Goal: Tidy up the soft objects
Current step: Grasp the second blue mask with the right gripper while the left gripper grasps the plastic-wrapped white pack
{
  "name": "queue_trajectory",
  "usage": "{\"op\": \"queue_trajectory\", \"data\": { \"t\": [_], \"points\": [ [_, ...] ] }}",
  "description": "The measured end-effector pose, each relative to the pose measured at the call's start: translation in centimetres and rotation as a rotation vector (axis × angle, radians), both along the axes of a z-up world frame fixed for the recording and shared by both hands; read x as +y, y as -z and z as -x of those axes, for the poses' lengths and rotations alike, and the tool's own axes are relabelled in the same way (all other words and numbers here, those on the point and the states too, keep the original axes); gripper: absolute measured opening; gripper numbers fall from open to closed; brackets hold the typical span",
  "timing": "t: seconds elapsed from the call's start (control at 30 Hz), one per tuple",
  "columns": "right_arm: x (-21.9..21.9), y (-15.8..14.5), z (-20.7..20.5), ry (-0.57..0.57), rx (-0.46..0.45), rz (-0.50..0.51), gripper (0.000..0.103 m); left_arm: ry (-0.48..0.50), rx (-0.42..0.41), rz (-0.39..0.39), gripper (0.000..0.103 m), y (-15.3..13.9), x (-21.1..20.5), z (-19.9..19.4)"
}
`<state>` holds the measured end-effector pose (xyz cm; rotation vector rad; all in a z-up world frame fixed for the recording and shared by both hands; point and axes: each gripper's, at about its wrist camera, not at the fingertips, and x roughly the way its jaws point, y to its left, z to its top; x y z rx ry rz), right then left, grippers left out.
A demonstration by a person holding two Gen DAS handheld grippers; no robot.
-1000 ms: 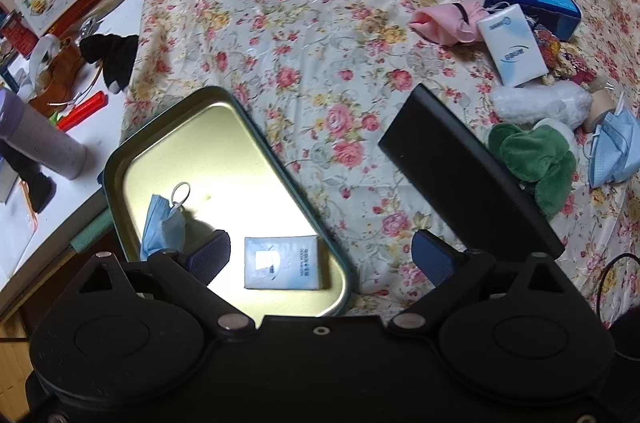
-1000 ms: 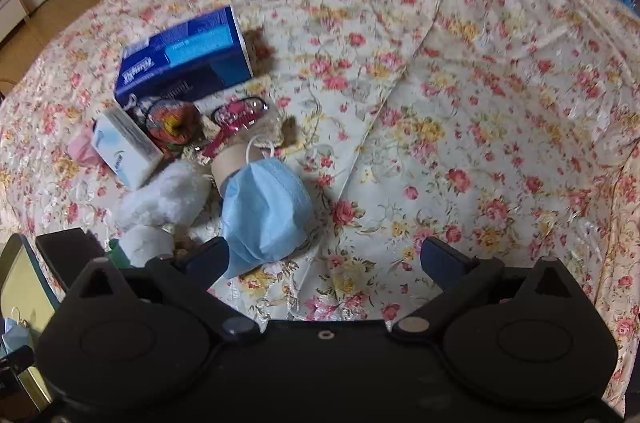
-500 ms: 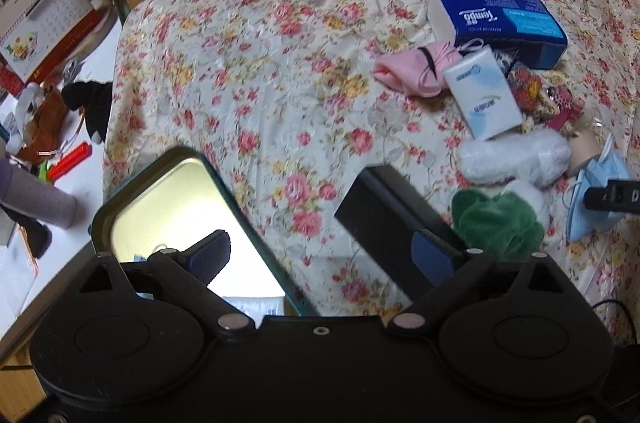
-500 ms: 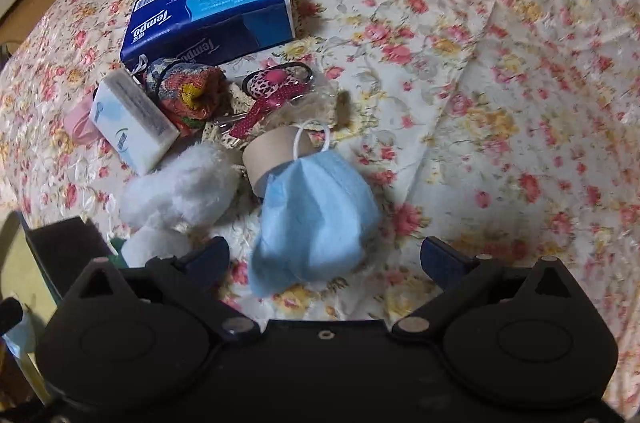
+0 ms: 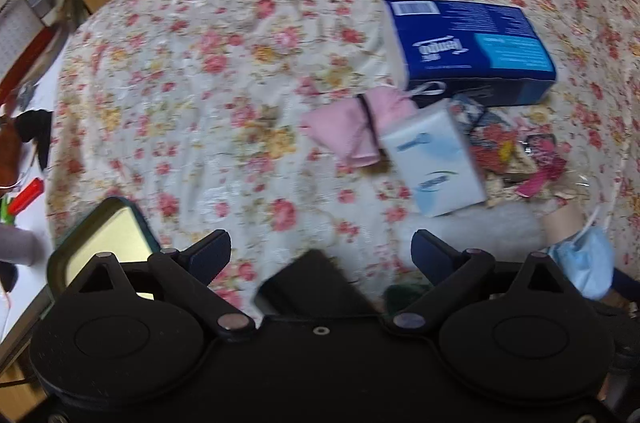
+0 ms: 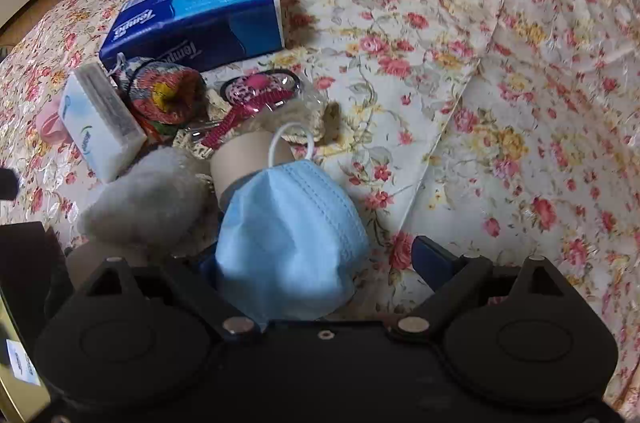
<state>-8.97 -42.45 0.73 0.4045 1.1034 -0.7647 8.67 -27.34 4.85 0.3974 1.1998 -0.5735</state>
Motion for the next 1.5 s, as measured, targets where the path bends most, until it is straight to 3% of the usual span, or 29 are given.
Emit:
{"op": "queue_trajectory", "data": {
  "t": [0.2, 0.47, 0.6, 0.63, 0.7, 0.73, 0.77, 0.83, 1.27, 1.5],
  "points": [
    [-1.3, 0.6, 0.8, 0.035, -0.029, -0.132, 0.094, 0.075, 0.032, -0.010, 0.094, 1.2, -3.9, 1.3],
    [-0.5, 0.6, 0.7, 0.001, -0.011, -0.088, 0.092, 0.072, 0.063, 0.026, 0.094, 2.1, -6.5, 0.7],
    [0.1, 0.5, 0.7, -0.022, -0.018, -0.074, 0.080, 0.066, 0.085, 0.040, 0.093, 2.8, -7.0, 0.2],
    [0.2, 0.5, 0.7, -0.023, -0.017, -0.066, 0.077, 0.068, 0.092, 0.051, 0.091, 3.0, -7.1, 0.1],
    [0.4, 0.4, 0.6, -0.027, -0.008, -0.049, 0.071, 0.061, 0.102, 0.062, 0.068, 3.2, -7.2, -0.1],
    [0.5, 0.4, 0.6, -0.027, -0.003, -0.038, 0.066, 0.061, 0.111, 0.068, 0.062, 3.2, -7.3, -0.2],
    [0.5, 0.4, 0.6, -0.027, 0.000, -0.028, 0.064, 0.062, 0.119, 0.074, 0.062, 3.2, -7.3, -0.3],
    [0.5, 0.3, 0.7, -0.023, -0.002, -0.008, 0.054, 0.056, 0.116, 0.086, 0.060, 3.0, -7.2, -0.2],
    [-2.7, 0.0, 2.8, 0.105, -0.109, -0.094, 0.048, 0.069, 0.055, 0.106, 0.055, -2.2, -3.8, 1.3],
    [-2.8, 0.0, 3.1, 0.146, -0.113, -0.100, 0.048, 0.068, 0.046, 0.081, 0.055, -1.8, -2.8, 1.2]
  ]
}}
